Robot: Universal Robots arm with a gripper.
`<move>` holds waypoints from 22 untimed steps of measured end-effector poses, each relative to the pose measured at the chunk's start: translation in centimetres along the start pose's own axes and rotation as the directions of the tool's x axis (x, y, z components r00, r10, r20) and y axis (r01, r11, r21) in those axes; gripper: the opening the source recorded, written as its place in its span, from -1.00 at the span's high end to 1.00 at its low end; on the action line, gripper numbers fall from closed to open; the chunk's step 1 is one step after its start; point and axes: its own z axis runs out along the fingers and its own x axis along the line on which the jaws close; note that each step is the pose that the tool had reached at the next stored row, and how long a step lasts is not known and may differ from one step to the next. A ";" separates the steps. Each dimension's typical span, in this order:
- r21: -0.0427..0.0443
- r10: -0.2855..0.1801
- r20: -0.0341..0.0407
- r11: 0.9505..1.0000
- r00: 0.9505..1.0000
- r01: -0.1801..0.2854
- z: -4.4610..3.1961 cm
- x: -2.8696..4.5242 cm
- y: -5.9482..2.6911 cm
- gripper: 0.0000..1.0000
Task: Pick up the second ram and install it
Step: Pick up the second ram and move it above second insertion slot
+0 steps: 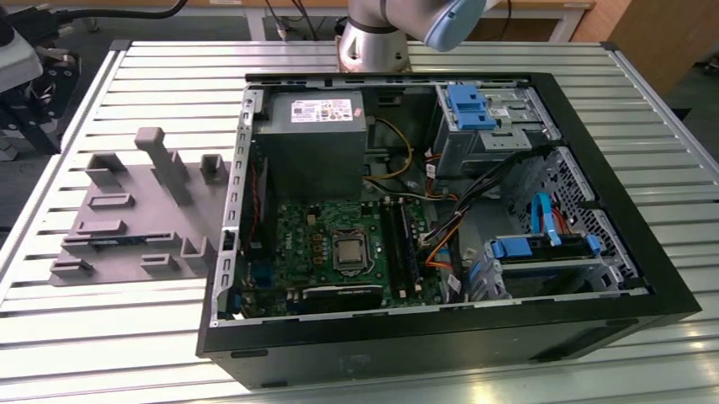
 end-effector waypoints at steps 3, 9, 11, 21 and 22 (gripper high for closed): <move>0.002 -0.044 -0.002 0.999 0.999 0.044 0.02 0.00 0.00 0.79; 0.005 -0.136 -0.006 0.991 0.991 0.136 0.07 0.00 -0.01 0.79; 0.006 -0.167 -0.007 0.986 0.986 0.167 0.09 0.00 -0.01 0.79; 0.010 -0.310 -0.014 0.951 0.951 0.310 0.17 0.00 -0.01 0.79; 0.010 -0.324 -0.015 0.946 0.946 0.324 0.17 0.00 -0.02 0.79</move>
